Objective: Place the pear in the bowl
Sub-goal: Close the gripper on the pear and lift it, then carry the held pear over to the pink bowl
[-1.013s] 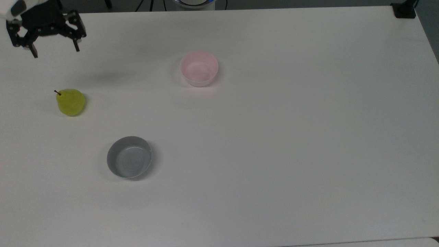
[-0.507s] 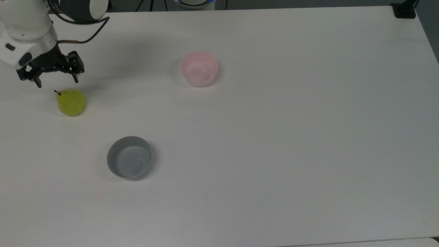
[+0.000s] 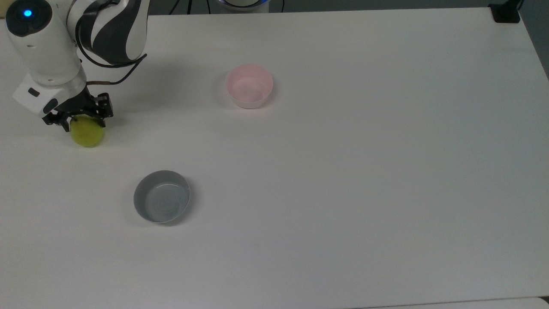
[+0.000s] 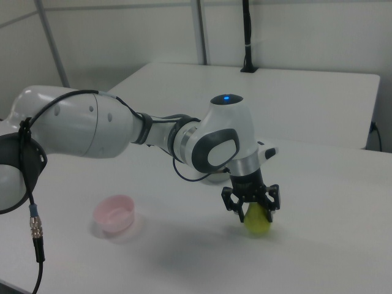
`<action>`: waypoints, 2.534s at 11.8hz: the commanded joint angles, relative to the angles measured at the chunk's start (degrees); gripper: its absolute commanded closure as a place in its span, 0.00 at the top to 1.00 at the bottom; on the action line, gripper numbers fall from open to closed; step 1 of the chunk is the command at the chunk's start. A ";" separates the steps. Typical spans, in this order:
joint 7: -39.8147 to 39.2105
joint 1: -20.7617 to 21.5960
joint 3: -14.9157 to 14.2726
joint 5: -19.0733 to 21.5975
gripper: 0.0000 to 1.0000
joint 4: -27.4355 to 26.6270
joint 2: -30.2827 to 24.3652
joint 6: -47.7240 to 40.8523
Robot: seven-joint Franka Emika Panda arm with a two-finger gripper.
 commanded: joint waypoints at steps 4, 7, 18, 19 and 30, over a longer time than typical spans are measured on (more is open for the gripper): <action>0.49 0.08 0.50 -0.15 0.00 -0.59 -5.43 -5.92; 1.10 0.61 1.37 -0.15 0.00 -0.41 -10.36 -12.34; 33.23 11.40 1.82 7.14 0.00 10.40 -17.75 -33.72; 35.18 13.07 1.82 7.40 0.00 10.40 -18.71 -33.81; 31.78 20.82 1.82 6.61 0.00 0.48 -32.86 -37.41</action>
